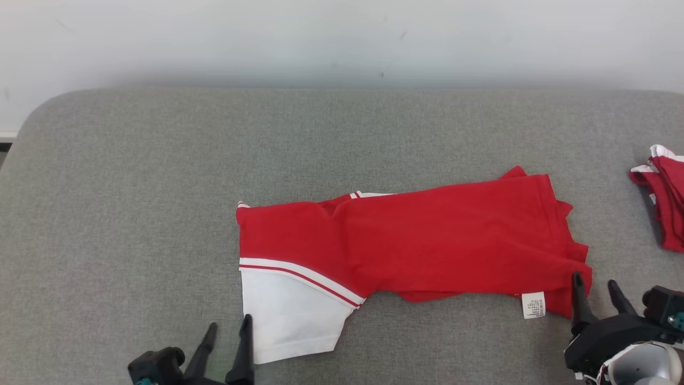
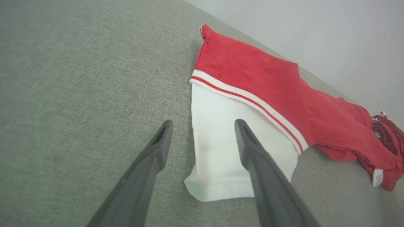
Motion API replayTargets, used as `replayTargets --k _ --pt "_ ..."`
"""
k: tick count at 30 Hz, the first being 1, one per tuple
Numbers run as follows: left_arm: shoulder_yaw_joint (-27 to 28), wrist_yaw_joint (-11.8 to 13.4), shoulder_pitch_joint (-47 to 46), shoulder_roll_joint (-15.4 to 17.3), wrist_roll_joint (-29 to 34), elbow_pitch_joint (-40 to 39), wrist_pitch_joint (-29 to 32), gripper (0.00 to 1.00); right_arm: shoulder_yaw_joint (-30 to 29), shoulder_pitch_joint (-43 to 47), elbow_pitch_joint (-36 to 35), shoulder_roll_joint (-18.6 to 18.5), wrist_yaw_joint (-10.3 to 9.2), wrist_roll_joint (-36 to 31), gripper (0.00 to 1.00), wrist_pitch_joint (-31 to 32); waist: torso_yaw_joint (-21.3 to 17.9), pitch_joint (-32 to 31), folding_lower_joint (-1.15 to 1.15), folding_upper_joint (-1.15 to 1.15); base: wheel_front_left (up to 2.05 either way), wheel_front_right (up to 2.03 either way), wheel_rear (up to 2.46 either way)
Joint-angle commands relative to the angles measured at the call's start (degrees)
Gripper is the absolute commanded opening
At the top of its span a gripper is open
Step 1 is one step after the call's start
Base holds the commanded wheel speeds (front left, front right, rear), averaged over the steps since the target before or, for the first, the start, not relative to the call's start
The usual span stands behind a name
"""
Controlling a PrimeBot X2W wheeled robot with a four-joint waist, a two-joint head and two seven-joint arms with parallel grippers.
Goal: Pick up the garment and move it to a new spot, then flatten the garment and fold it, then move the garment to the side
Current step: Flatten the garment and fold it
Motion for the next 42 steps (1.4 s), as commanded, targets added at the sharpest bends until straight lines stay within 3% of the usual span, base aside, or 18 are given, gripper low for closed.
replayTargets --k 1,9,15,29,42 --pt "-0.4 1.1 -0.4 1.5 2.8 0.8 -1.3 1.00 -0.9 0.0 -0.3 0.5 -0.12 -0.8 1.00 -1.6 0.1 -1.1 0.00 0.00 0.00 0.00 0.00" --pt "-0.8 4.6 0.4 4.5 11.5 0.7 -8.5 1.00 -2.7 4.2 -6.3 1.4 -0.11 -1.2 1.00 -10.1 1.1 -4.8 0.00 0.00 0.00 0.00 0.00" --pt "2.7 6.8 3.7 4.0 17.4 -3.4 -9.9 1.00 0.8 9.8 -8.9 1.5 -0.12 0.5 1.00 -18.4 1.1 -7.4 0.00 0.00 0.00 0.00 0.00" --pt "10.0 3.5 12.0 -0.2 27.2 -7.8 -9.9 1.00 10.2 15.4 -5.3 1.5 -0.11 -3.8 1.00 -23.3 -1.3 -9.1 0.00 0.00 0.00 0.00 0.00" --pt "11.8 -0.6 11.2 -2.2 29.0 -2.6 -9.9 1.00 9.6 14.0 -4.6 1.5 -0.12 -4.3 1.00 -23.5 -2.1 -9.6 0.00 0.00 0.00 0.00 0.00"
